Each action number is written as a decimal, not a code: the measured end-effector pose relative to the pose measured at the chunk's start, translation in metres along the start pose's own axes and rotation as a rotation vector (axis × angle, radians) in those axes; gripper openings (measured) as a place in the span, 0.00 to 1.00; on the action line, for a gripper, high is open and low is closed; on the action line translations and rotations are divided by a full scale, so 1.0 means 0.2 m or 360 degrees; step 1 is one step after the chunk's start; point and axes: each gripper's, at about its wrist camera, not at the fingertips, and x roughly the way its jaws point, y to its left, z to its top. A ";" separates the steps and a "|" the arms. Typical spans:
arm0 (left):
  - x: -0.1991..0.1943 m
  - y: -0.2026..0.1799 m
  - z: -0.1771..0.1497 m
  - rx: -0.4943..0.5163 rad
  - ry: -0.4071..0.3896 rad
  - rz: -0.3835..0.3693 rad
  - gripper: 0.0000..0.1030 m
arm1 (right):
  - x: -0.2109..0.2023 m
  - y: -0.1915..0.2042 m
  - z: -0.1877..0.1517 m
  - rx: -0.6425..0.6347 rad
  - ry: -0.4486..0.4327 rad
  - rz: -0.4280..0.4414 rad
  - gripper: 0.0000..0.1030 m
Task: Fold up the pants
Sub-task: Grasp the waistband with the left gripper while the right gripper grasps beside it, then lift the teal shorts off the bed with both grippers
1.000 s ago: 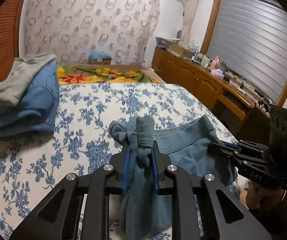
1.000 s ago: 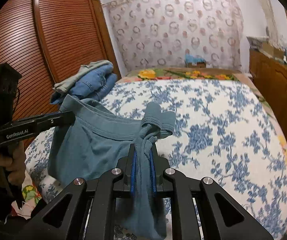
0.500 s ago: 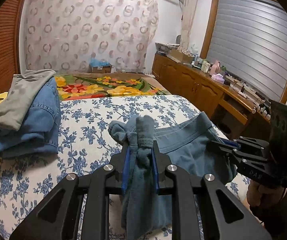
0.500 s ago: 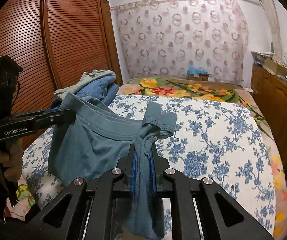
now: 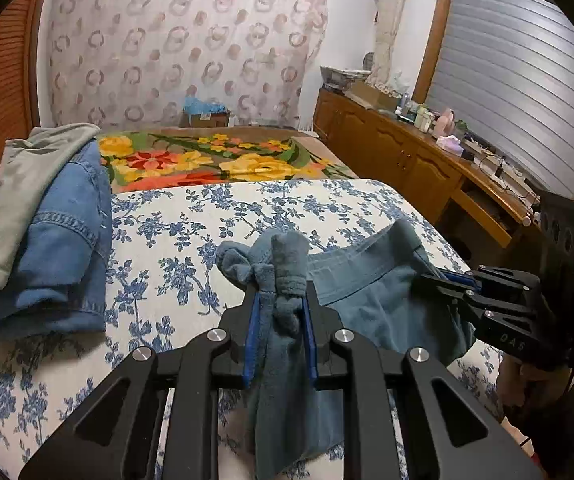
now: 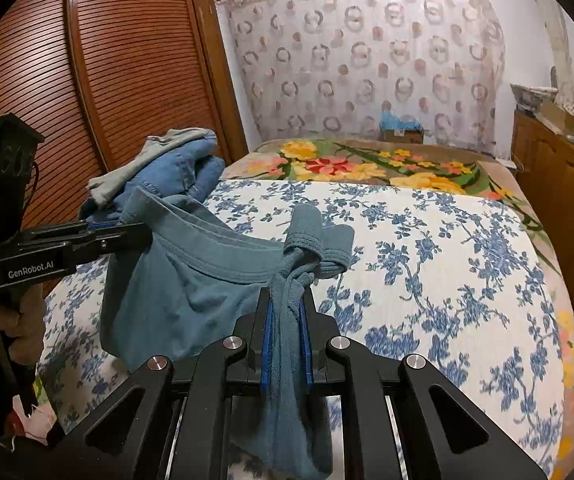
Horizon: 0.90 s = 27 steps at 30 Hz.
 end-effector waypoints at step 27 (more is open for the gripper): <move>-0.37 0.13 0.34 0.0018 -0.0268 0.0125 0.20 | -0.02 0.10 0.46 -0.0212 -0.0225 0.0111 0.11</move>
